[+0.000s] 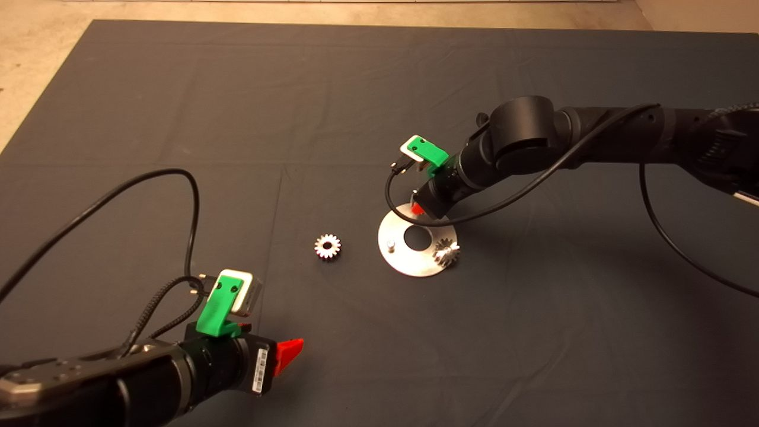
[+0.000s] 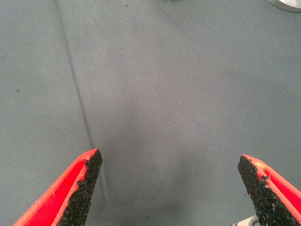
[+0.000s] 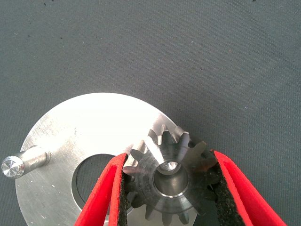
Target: Install three planetary gears onto the carrier pins
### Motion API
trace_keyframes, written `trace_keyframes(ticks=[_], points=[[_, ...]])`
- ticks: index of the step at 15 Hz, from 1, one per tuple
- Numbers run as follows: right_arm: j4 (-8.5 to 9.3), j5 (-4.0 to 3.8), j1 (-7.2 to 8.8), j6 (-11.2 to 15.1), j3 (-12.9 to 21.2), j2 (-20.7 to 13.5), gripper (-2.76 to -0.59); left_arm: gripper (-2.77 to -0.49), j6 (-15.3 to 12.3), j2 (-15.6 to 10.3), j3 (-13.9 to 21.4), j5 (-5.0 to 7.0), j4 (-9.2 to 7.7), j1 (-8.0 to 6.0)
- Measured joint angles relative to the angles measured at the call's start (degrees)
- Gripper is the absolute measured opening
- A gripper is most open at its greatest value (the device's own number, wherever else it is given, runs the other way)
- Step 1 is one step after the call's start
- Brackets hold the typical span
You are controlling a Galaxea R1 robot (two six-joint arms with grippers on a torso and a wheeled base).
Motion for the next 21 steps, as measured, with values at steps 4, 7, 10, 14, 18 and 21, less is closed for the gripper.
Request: trace_keyframes(ticks=[4, 7, 10, 14, 18, 21], points=[[-0.15, -0.11, -0.31, 0.0, 0.0, 0.0, -2.39, -1.20, 0.0, 0.0, 0.0, 0.00, 0.00, 0.02], [-0.22, -0.55, -1.35, 0.0, 0.0, 0.0, -2.39, -1.20, 0.0, 0.0, 0.0, -0.06, 0.00, 0.00], [-0.22, -0.59, -1.35, 0.0, 0.0, 0.0, -2.39, -1.20, 0.0, 0.0, 0.0, -0.01, 0.00, 0.02], [-0.21, -0.59, -1.35, 0.0, 0.0, 0.0, -2.38, -1.20, 0.0, 0.0, 0.0, -0.01, 0.00, 0.02], [-0.22, -0.59, -1.34, 0.0, 0.0, 0.0, -2.35, -1.20, 0.0, 0.0, 0.0, -0.01, 0.00, 0.02], [-0.22, -0.61, -1.34, 0.1, 0.0, 0.0, -2.35, -1.20, 0.0, 0.0, 0.0, -0.01, 0.00, 0.02]])
